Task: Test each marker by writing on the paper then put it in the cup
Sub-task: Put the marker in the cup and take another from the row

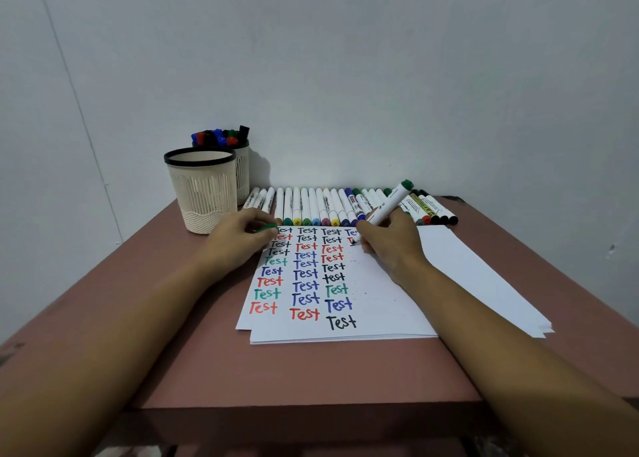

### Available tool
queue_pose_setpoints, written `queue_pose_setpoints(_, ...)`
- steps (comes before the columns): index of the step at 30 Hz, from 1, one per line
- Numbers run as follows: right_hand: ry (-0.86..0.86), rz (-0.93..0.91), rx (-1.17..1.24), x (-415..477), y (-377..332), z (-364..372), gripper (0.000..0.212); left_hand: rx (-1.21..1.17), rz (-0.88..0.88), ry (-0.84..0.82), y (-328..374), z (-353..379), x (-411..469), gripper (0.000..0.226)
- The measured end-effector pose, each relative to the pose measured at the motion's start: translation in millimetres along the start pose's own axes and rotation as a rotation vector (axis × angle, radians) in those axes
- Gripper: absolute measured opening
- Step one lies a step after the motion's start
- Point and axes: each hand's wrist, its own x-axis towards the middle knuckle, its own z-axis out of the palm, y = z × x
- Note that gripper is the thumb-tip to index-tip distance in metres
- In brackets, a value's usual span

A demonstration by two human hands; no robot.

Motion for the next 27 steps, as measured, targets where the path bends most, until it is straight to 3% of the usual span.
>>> queue_pose_setpoints(9, -0.003, -0.015, -0.072, -3.3, -1.7, 0.7, 0.014, 0.02, -0.041, 0.018, 0.9, 1.3, -0.2, 0.011)
queue_pose_setpoints(14, 0.133, -0.015, 0.043, -1.9, -1.4, -2.9, 0.014, 0.036, -0.032, 0.01, 1.4, 0.4, -0.1, 0.011)
queue_pose_setpoints(27, 0.058, -0.021, -0.071, -2.9, -1.7, -1.3, 0.015, 0.049, -0.037, 0.009, -0.1, 1.3, 1.0, 0.008)
